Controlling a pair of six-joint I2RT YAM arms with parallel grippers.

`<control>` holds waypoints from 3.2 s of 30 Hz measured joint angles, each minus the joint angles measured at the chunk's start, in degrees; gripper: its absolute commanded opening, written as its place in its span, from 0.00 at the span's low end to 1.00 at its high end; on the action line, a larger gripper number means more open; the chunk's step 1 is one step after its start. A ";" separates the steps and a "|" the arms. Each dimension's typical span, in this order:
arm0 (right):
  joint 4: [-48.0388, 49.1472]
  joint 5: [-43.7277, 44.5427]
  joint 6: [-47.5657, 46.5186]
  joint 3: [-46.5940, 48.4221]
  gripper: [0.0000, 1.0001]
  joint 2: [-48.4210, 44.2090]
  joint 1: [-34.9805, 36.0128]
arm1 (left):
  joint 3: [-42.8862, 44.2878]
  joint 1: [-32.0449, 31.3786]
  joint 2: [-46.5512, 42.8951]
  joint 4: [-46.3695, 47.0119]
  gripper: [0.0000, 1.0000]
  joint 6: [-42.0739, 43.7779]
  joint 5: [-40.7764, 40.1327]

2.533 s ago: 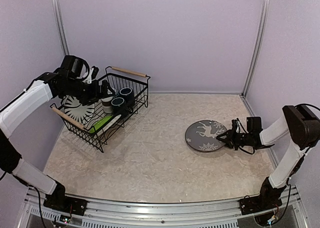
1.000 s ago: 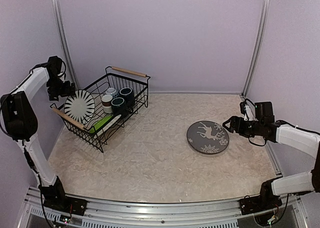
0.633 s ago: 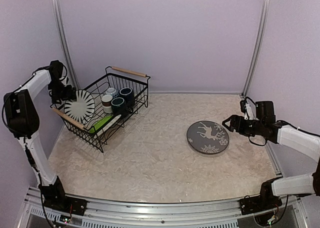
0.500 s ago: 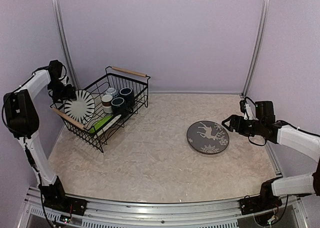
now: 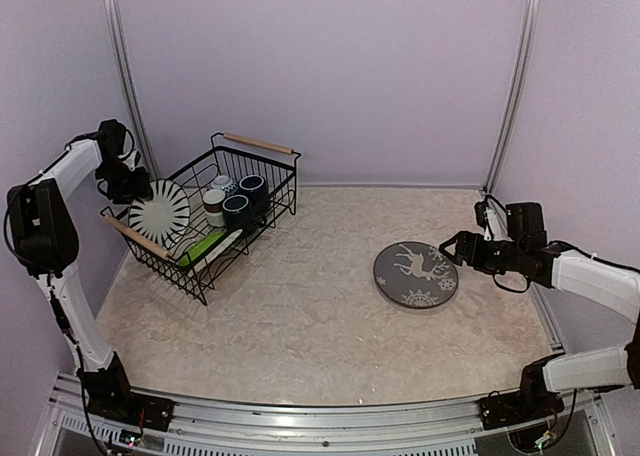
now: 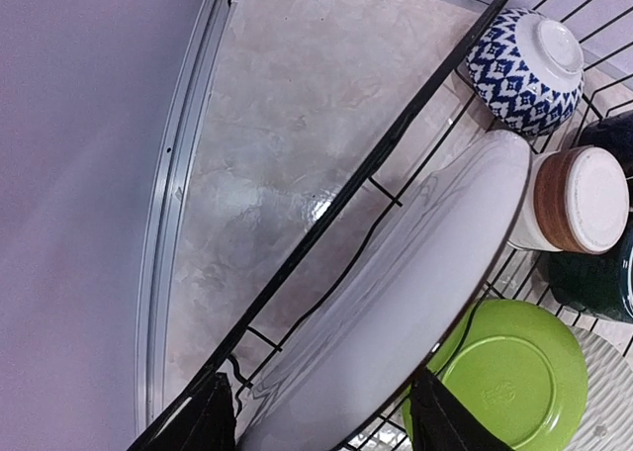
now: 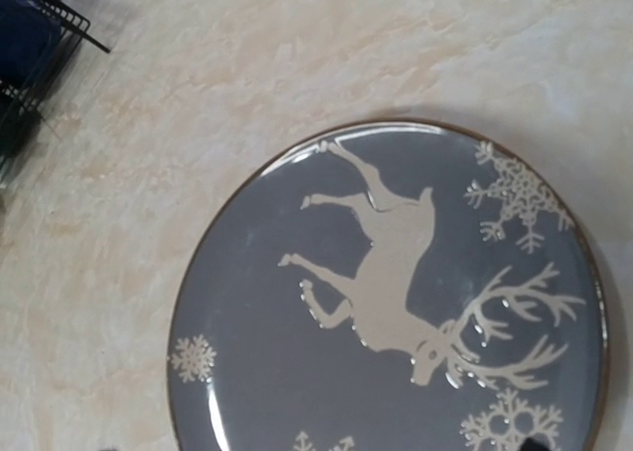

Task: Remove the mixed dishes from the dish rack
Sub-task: Grab the plate from the dish rack.

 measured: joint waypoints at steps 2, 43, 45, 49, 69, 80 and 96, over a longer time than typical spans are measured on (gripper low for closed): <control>0.09 0.09 0.04 0.00 0.85 0.28 0.17 | 0.00 -0.20 0.00 0.00 0.50 0.35 -0.33; 2.54 0.94 1.92 -1.38 0.86 1.20 1.62 | -2.89 -6.10 -0.35 -0.24 0.39 2.34 -3.93; 2.60 0.94 2.27 -1.66 0.86 1.20 1.64 | -2.86 -6.19 -0.37 -0.04 0.35 3.48 -4.57; 2.78 0.94 2.58 -2.40 0.86 1.20 1.68 | -2.93 -6.69 -0.39 0.46 0.25 4.79 -6.36; 2.93 0.96 2.82 -2.34 0.86 1.38 2.69 | -4.92 -10.36 -1.79 1.25 0.00 7.39 -13.51; 2.93 1.03 3.23 -2.14 0.86 1.90 3.52 | -5.57 -10.64 -2.62 1.38 0.45 6.12 -15.10; 2.97 1.05 3.76 -2.14 0.85 1.97 3.63 | -5.57 -10.64 -4.02 1.64 0.12 8.31 -15.58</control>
